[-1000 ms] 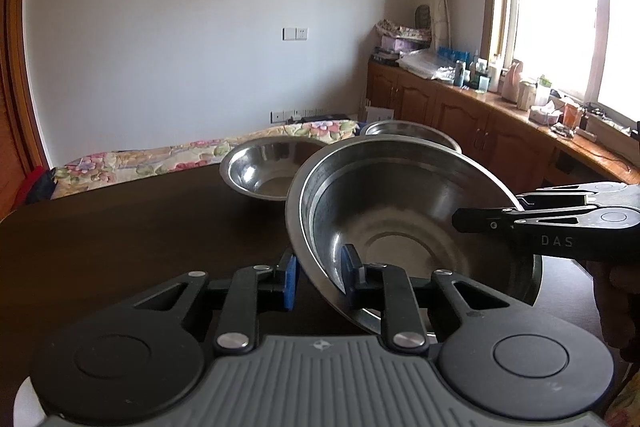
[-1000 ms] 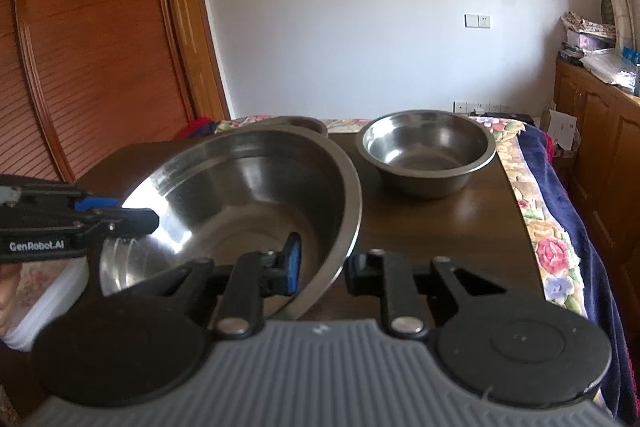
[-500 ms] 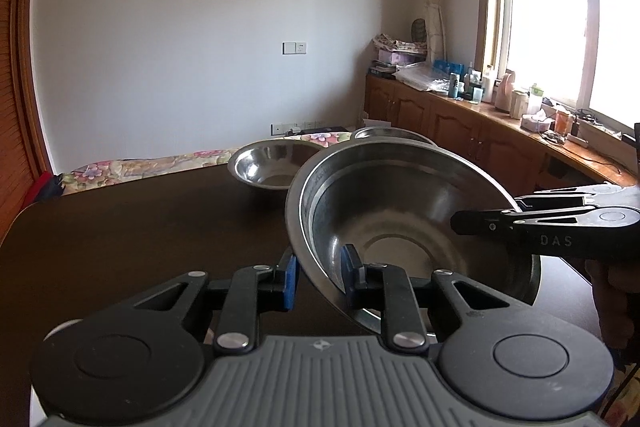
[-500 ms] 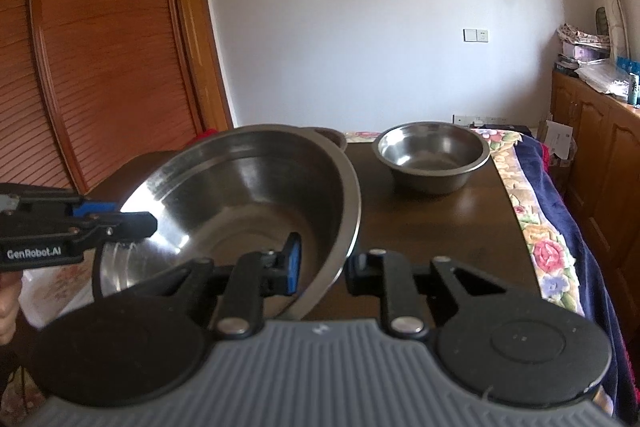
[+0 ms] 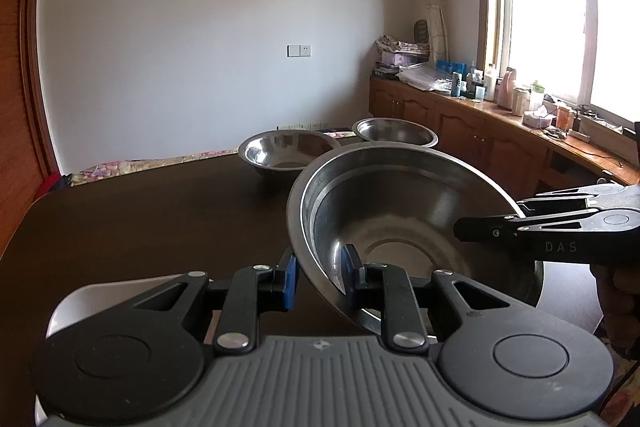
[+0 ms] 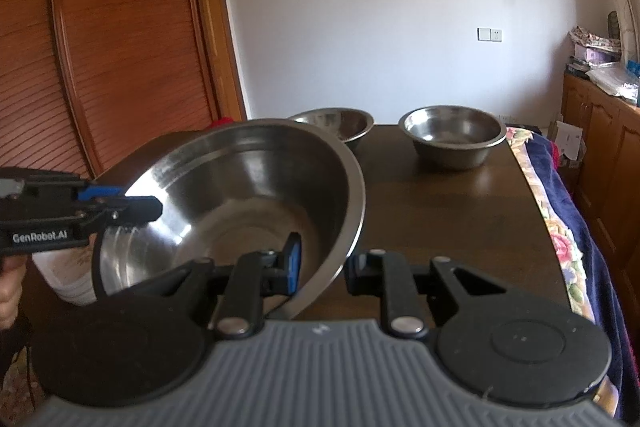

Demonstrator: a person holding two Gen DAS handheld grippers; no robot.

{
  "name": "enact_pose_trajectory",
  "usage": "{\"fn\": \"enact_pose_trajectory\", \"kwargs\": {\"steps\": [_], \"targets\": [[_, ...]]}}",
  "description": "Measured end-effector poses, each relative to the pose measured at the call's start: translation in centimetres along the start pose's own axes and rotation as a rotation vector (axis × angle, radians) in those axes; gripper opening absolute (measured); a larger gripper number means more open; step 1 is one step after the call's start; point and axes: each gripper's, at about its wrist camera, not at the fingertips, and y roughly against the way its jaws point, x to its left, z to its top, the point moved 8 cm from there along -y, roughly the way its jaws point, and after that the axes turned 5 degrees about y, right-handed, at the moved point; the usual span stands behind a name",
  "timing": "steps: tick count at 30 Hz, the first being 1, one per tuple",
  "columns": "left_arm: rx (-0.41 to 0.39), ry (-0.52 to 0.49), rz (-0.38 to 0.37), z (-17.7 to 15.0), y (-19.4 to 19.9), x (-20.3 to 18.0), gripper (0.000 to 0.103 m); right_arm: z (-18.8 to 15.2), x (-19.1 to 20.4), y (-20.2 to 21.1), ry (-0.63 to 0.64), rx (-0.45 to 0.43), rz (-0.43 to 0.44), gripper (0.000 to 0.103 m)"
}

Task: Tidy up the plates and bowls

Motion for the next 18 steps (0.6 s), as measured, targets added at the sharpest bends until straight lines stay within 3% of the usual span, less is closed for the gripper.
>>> {"fn": "enact_pose_trajectory", "kwargs": {"steps": [18], "targets": [[0.047,0.021,-0.003,-1.8,-0.7,0.6,0.04,-1.5,0.9,-0.1,0.018,0.025,0.013,0.024]]}}
